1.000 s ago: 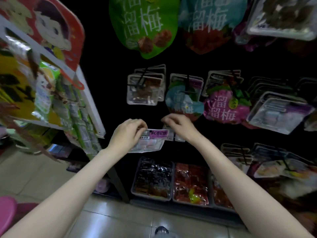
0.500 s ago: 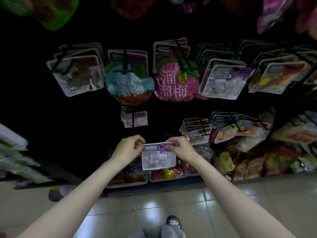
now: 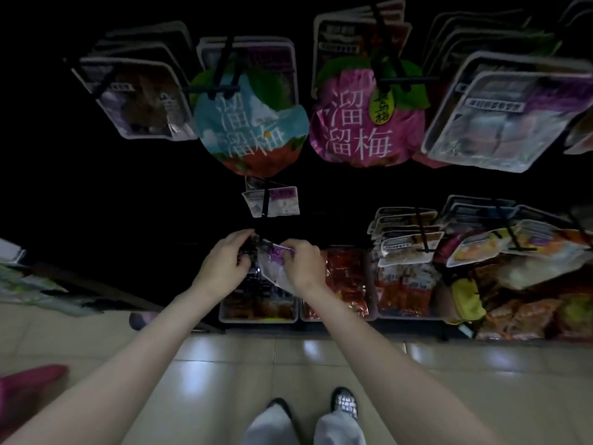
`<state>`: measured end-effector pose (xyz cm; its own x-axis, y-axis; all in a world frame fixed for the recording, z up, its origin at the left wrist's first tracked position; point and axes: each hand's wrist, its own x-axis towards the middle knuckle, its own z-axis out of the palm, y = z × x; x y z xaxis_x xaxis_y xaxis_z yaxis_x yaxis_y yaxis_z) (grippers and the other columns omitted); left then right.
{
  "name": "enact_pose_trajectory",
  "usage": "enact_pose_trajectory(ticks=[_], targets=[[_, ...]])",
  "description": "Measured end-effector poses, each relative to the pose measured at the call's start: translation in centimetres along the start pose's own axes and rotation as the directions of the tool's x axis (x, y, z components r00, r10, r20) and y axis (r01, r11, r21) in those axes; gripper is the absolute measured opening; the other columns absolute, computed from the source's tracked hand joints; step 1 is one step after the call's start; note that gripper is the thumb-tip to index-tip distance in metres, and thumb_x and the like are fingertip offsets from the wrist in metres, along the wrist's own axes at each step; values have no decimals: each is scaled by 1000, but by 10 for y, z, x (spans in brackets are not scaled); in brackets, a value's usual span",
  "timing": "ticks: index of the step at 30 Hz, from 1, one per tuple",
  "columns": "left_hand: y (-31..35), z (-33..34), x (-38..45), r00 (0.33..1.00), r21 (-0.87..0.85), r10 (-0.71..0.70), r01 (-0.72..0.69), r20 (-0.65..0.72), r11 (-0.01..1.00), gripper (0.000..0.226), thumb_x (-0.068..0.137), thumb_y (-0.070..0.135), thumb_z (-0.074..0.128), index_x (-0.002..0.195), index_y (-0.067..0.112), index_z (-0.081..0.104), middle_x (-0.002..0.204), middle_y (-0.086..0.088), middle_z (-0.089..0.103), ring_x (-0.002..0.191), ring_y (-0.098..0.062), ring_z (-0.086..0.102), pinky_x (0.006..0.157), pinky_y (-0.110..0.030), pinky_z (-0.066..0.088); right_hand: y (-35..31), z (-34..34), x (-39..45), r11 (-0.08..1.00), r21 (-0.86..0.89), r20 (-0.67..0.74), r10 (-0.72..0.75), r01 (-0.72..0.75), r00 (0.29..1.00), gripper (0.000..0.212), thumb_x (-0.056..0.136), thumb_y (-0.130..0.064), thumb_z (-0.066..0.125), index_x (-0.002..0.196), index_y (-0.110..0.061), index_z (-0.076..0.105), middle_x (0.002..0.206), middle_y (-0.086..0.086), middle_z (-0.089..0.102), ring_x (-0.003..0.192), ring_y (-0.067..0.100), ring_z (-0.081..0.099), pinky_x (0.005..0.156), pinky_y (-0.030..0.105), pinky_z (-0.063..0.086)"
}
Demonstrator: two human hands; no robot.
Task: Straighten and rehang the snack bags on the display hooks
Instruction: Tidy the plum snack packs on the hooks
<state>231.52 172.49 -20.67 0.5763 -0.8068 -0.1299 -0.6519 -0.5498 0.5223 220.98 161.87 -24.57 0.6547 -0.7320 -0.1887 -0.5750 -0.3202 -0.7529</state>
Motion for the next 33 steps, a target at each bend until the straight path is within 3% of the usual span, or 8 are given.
enact_pose_trajectory(ticks=[6,14,18,22,26,29,33], targets=[[-7,9,3,997,35,-34,32,75,999,57,91,6,50,144,12,30,150,-7,31,137,-22,29,110,-26,22,-1,3,30,992,126,47,-14,9,999,25,94,-7,50,116,-8,63,109,14,66,99,28,61,78,24,42],[-7,27,22,996,13,-12,11,89,1000,65,88,7,52,147,11,23,154,-7,20,142,-22,19,116,-30,18,-3,10,45,994,97,19,51,-53,999,23,96,-13,51,115,-13,64,115,14,62,101,28,60,77,26,42],[-8,30,23,994,-56,-32,38,105,998,63,88,7,53,145,12,28,147,-9,34,136,-24,31,111,-35,28,-10,11,52,996,9,-29,87,-87,996,27,96,-13,48,119,-13,61,115,16,63,100,31,61,76,31,47],[-6,23,20,991,-60,-47,54,124,997,61,90,6,51,146,13,25,151,-7,28,139,-22,24,111,-26,18,-20,9,52,987,42,-67,156,-154,985,31,96,-5,38,120,-8,57,108,21,63,99,36,60,70,30,42],[3,3,10,995,-92,-81,76,-59,993,54,90,3,48,142,9,33,145,-12,35,133,-25,33,109,-28,25,-25,-4,29,999,39,-91,33,-30,995,33,93,-3,45,126,-2,47,122,20,52,114,34,48,89,34,40],[16,-22,3,964,-128,-76,44,-254,991,48,90,3,46,137,8,39,137,-12,43,126,-24,40,101,-24,30,-39,-33,12,985,167,-139,-24,48,990,39,91,-4,51,129,-5,43,128,14,46,114,26,50,95,31,43],[37,-59,-4,927,-188,-7,-68,-375,980,46,90,3,47,135,10,41,136,-9,44,125,-20,42,97,-22,32,-75,-87,2,924,342,-225,-93,168,970,44,91,-8,55,132,-8,38,125,5,47,103,11,51,71,3,41]])
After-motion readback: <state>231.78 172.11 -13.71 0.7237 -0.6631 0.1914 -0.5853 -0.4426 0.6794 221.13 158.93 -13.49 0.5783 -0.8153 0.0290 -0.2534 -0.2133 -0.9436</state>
